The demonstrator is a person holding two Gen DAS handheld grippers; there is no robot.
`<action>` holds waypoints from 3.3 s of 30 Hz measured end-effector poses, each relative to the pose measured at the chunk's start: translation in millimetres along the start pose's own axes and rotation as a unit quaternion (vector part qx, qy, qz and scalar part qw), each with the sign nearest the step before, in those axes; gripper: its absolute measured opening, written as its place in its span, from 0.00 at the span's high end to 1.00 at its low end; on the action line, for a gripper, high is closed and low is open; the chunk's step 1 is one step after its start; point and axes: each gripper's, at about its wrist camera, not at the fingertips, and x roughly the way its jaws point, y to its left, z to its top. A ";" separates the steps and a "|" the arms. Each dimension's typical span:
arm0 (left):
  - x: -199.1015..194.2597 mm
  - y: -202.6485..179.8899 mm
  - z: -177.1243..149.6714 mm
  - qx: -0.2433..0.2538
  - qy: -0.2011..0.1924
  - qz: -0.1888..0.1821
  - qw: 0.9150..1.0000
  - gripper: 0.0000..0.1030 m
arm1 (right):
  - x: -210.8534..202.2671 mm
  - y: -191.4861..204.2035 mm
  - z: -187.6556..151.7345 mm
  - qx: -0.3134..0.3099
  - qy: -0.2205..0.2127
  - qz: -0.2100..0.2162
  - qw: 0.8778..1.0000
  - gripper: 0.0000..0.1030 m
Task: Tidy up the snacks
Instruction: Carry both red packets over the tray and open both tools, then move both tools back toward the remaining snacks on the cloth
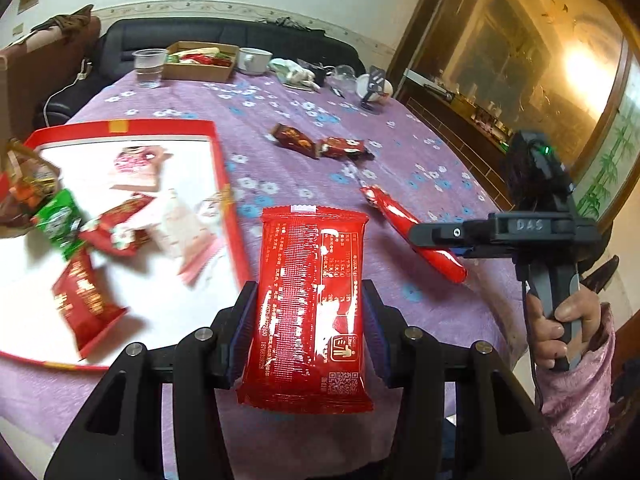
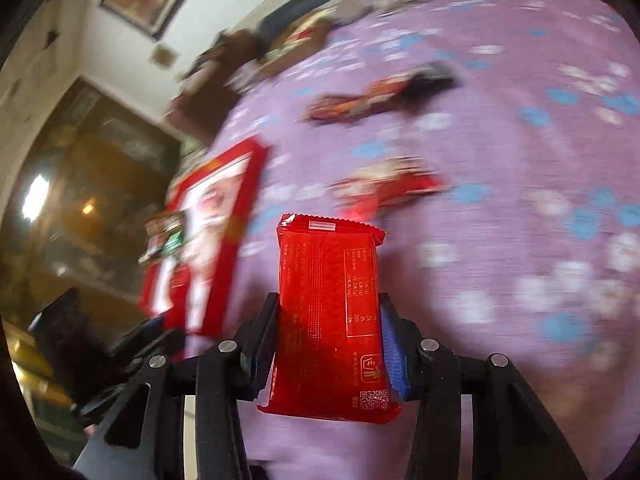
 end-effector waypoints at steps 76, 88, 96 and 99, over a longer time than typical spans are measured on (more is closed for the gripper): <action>42.2 -59.2 11.2 0.148 0.011 0.146 0.978 0.27 | -69.5 -90.5 27.7 0.074 -0.221 0.014 0.972 0.26; 105.3 -112.4 73.1 0.222 0.015 0.117 0.968 0.27 | -76.5 -147.8 23.6 0.127 -0.265 0.130 0.947 0.17; 168.6 -141.2 82.7 0.311 0.087 0.091 0.942 0.27 | -71.3 -150.9 24.1 0.141 -0.252 0.150 0.945 0.17; 182.6 -145.3 79.7 0.340 0.108 0.088 0.930 0.27 | -70.6 -152.4 22.9 0.145 -0.251 0.154 0.945 0.17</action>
